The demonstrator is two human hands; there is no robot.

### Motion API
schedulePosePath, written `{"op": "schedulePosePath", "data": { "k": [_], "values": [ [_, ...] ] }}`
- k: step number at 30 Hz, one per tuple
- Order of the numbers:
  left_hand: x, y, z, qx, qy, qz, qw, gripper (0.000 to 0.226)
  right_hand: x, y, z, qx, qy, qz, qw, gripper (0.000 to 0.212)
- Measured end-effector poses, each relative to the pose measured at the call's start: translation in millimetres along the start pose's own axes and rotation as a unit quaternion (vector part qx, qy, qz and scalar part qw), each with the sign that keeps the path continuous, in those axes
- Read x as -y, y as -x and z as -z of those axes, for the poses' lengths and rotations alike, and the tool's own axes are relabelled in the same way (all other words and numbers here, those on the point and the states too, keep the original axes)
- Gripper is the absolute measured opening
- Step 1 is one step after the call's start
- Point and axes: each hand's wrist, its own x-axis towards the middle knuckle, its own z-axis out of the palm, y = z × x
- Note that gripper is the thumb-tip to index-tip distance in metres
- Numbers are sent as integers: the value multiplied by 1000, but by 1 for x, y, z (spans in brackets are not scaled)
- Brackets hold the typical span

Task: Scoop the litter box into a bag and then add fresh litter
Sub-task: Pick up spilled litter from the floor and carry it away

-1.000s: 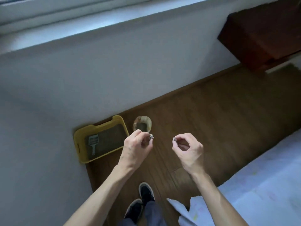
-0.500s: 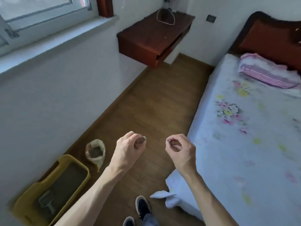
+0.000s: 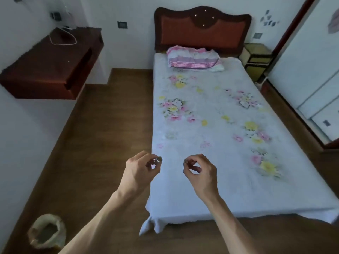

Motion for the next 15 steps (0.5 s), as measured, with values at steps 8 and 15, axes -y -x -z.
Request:
{"op": "schedulePosePath", "data": {
  "k": [8, 15],
  "values": [
    [-95, -48, -132, 94, 61, -70, 991, 13, -85, -2, 142, -93, 45, -56, 993, 18],
    [-179, -77, -228, 157, 109, -135, 972, 14, -129, 8, 241, -175, 115, -84, 974, 19]
  ]
}}
